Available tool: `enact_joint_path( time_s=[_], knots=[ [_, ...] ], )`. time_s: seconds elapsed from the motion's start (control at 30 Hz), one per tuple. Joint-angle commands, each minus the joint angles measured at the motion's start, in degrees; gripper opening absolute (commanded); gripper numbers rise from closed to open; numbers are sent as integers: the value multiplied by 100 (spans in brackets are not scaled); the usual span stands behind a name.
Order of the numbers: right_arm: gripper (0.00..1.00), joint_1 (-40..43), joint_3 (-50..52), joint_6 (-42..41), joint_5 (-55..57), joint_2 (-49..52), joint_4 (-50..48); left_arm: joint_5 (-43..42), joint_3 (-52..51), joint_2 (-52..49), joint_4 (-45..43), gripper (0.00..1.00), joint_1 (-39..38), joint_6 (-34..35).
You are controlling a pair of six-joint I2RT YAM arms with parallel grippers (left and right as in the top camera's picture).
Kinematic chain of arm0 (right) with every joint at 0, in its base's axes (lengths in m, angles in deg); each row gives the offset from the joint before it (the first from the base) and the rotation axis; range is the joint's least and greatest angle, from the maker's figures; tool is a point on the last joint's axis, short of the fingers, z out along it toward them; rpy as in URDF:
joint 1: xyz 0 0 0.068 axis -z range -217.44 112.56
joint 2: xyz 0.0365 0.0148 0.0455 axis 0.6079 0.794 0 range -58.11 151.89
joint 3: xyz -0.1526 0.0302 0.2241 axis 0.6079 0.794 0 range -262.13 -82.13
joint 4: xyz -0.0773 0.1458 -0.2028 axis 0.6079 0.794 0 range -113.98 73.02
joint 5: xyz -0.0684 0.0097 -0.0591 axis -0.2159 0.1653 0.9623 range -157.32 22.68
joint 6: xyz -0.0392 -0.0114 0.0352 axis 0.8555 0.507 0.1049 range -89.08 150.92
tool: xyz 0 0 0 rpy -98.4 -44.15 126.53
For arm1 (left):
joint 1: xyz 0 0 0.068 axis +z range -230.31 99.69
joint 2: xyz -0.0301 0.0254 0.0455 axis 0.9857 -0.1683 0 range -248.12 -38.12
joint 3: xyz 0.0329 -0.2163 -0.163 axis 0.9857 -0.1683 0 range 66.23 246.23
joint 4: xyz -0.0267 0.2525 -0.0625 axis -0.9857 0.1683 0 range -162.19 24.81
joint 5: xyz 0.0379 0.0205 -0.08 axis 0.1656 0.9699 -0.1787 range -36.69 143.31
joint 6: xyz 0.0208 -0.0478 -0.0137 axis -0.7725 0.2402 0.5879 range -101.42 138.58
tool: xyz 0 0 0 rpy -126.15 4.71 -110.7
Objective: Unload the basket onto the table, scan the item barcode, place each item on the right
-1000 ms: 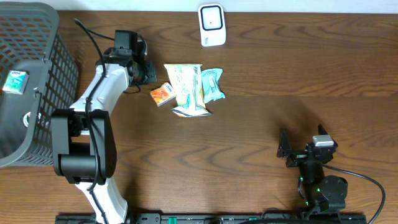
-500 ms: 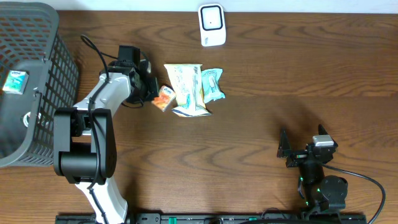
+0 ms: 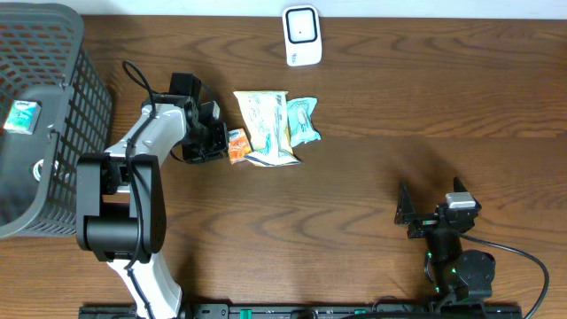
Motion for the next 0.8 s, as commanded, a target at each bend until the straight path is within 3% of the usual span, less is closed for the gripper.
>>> enact_joint_path(
  time_s=[0.0, 0.43, 0.77],
  knots=[
    [99, -22, 17, -83, 13, -37, 17, 79, 50, 42, 116, 8, 57, 48],
    [99, -22, 17, -83, 11, -37, 17, 216, 328, 282, 964, 8, 107, 50],
    [99, -22, 17, -83, 13, -37, 17, -221, 2, 273, 1027, 8, -546, 181]
  ],
)
